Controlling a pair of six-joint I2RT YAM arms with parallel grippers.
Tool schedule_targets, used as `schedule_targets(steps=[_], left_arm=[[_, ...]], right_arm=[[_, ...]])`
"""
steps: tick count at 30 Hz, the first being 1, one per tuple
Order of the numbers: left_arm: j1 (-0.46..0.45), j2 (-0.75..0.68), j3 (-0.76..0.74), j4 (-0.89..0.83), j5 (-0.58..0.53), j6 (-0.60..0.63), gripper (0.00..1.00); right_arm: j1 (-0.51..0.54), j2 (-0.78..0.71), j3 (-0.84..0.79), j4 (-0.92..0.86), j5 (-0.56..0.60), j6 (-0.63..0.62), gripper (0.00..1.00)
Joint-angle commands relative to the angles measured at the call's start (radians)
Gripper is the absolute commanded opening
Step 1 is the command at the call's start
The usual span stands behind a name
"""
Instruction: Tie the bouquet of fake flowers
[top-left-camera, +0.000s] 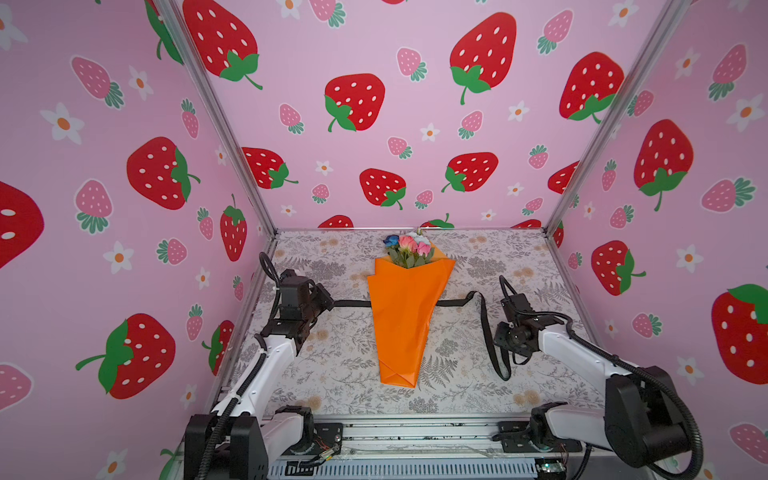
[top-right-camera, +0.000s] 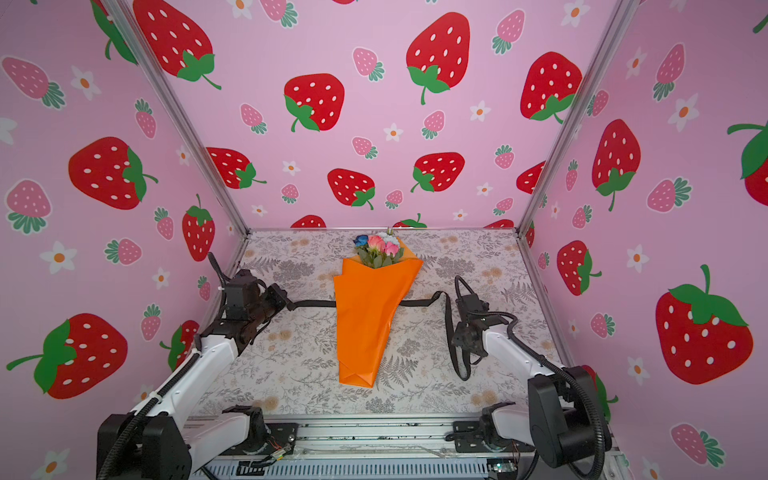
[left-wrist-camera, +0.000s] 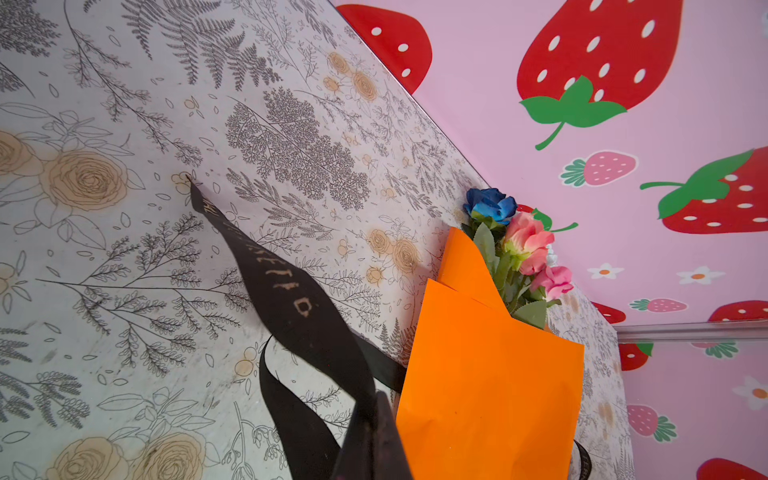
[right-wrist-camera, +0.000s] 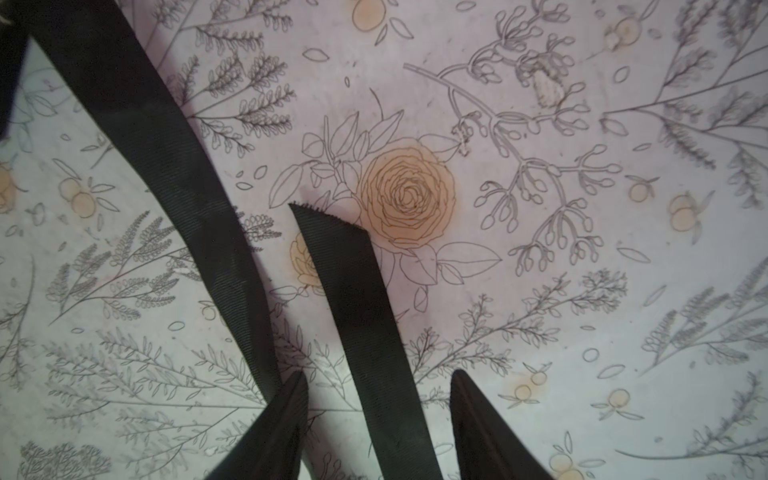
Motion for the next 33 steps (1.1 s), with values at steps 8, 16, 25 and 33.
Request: schedule_targets(steps=[8,16,25,33], left_arm=[[-0.044,-0.025,0.0,-0.007,0.002,0.008,0.0],[-0.061,-0.04,0.015,-0.022,-0.002,0.008,0.0],[-0.068,-0.052,0.024,-0.038,-0.006,0.005,0.0],[-0.068,-0.066,0.044,-0.075,0.007,0.045,0.0]], right_arm=[[0.014,0.057,-0.064,0.034,-0.007,0.082,0.47],[-0.018,0.068,-0.097,0.051,0.015,0.133,0.25],[-0.115,0.043,-0.144,0.099,-0.03,0.13,0.04],[-0.122,-0.065,0.019,-0.034,0.078,0.062,0.0]])
